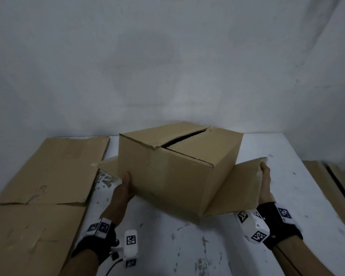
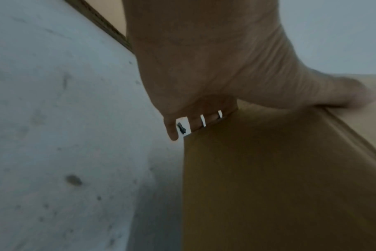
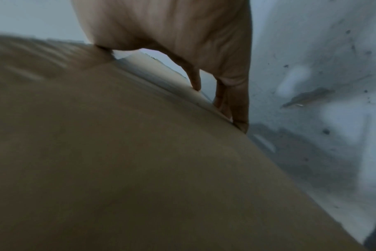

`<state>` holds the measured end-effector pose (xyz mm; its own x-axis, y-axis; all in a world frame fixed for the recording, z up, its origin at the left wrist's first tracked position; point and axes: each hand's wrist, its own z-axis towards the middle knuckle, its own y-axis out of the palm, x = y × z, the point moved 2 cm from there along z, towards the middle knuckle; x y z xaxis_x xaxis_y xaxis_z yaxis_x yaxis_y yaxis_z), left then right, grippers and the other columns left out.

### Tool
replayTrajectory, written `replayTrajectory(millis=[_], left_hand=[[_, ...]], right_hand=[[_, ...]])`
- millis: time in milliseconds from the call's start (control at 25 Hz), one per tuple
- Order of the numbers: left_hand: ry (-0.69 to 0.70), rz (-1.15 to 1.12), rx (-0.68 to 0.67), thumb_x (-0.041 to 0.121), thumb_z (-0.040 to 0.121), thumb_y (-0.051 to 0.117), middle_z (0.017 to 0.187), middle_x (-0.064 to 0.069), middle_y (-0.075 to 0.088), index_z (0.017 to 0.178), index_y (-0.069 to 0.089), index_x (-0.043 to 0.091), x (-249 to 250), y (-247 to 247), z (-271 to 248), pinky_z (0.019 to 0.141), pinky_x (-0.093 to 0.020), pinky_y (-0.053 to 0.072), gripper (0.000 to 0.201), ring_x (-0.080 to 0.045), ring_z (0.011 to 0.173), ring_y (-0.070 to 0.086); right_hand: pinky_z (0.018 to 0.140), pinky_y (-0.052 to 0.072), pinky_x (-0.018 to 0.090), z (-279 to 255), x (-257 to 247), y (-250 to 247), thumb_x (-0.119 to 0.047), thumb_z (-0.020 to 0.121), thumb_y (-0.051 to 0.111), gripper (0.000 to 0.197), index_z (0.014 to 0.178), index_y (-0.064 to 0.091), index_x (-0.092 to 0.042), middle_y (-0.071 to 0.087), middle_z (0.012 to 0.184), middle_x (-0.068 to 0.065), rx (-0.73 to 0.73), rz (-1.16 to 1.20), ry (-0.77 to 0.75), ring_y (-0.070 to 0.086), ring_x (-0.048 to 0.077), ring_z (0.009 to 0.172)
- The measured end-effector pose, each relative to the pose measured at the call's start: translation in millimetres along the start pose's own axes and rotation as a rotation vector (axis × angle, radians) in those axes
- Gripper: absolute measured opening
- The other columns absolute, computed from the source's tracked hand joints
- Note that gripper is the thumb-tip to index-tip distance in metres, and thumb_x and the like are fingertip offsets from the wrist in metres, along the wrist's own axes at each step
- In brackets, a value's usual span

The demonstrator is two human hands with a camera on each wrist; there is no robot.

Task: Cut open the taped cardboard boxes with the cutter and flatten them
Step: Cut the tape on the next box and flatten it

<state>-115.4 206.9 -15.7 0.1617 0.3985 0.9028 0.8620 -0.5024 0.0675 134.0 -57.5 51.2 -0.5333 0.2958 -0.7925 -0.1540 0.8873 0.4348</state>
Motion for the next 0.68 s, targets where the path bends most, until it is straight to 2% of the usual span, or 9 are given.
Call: replayTrajectory(millis=[80, 160, 240, 280, 360, 480, 600, 680], left_hand=[[-0.075, 0.248, 0.056, 0.092, 0.061, 0.049, 0.127, -0.005, 0.056, 0.124, 0.059, 0.014, -6, -16, -4, 0.102, -0.047, 0.043, 0.101, -0.028, 0.109, 0.056], [-0.164, 0.424, -0.021, 0.091, 0.063, 0.051, 0.112, -0.001, 0.061, 0.106, 0.065, 0.017, -15, -35, -13, 0.099, -0.044, 0.044, 0.087, -0.025, 0.103, 0.06], [-0.245, 0.553, -0.108, 0.09, 0.064, 0.053, 0.1, -0.002, 0.067, 0.092, 0.068, 0.017, -26, -56, -21, 0.089, -0.038, 0.046, 0.079, -0.025, 0.094, 0.064], [-0.265, 0.614, -0.135, 0.091, 0.064, 0.055, 0.095, -0.005, 0.067, 0.088, 0.068, 0.016, -33, -66, -22, 0.084, -0.036, 0.047, 0.08, -0.027, 0.091, 0.065], [-0.283, 0.691, -0.161, 0.083, 0.071, 0.061, 0.093, -0.01, 0.072, 0.093, 0.073, 0.01, -43, -76, -25, 0.08, -0.037, 0.054, 0.078, -0.032, 0.086, 0.07], [-0.283, 0.743, -0.067, 0.058, 0.086, 0.066, 0.093, -0.008, 0.074, 0.103, 0.073, 0.013, -44, -78, -24, 0.083, -0.041, 0.06, 0.048, -0.025, 0.085, 0.072], [-0.126, 0.607, 0.121, 0.038, 0.096, 0.063, 0.093, -0.01, 0.073, 0.108, 0.068, 0.006, -19, -71, -16, 0.084, -0.044, 0.056, 0.035, -0.026, 0.085, 0.07], [0.001, 0.512, 0.189, 0.041, 0.096, 0.062, 0.096, -0.009, 0.072, 0.106, 0.068, 0.008, 11, -58, -11, 0.085, -0.044, 0.056, 0.035, -0.025, 0.088, 0.069]], right_hand=[[0.04, 0.048, 0.017, -2, 9, -3, -0.048, 0.104, 0.029, 0.046, 0.097, 0.061, -0.016, 0.071, 0.058, 0.0, 0.004, -0.007, 0.039, 0.068, 0.01, 0.05], [0.053, 0.054, 0.025, -3, 19, -7, -0.057, 0.1, 0.034, 0.05, 0.105, 0.065, -0.018, 0.075, 0.068, 0.003, 0.008, -0.027, 0.091, 0.071, 0.02, 0.067], [0.068, 0.05, 0.035, -6, 32, -15, -0.064, 0.094, 0.041, 0.054, 0.109, 0.068, -0.02, 0.077, 0.078, 0.007, 0.02, -0.05, 0.142, 0.066, 0.028, 0.086], [0.072, 0.049, 0.038, -5, 38, -21, -0.064, 0.092, 0.043, 0.054, 0.111, 0.069, -0.02, 0.077, 0.082, 0.008, 0.025, -0.06, 0.151, 0.064, 0.029, 0.09], [0.072, 0.049, 0.039, -5, 47, -31, -0.058, 0.094, 0.046, 0.049, 0.116, 0.068, -0.021, 0.077, 0.084, 0.009, 0.048, -0.062, 0.134, 0.064, 0.029, 0.09], [0.075, 0.052, 0.043, 0, 67, -52, -0.048, 0.094, 0.052, 0.042, 0.121, 0.066, -0.019, 0.074, 0.095, 0.015, 0.091, -0.12, 0.148, 0.065, 0.035, 0.091], [0.09, 0.053, 0.053, 12, 86, -78, -0.04, 0.094, 0.056, 0.043, 0.125, 0.065, -0.012, 0.072, 0.11, 0.021, 0.117, -0.247, 0.255, 0.066, 0.04, 0.102], [0.097, 0.051, 0.054, 22, 94, -96, -0.036, 0.094, 0.059, 0.044, 0.128, 0.061, -0.008, 0.071, 0.112, 0.019, 0.151, -0.366, 0.309, 0.066, 0.039, 0.105]])
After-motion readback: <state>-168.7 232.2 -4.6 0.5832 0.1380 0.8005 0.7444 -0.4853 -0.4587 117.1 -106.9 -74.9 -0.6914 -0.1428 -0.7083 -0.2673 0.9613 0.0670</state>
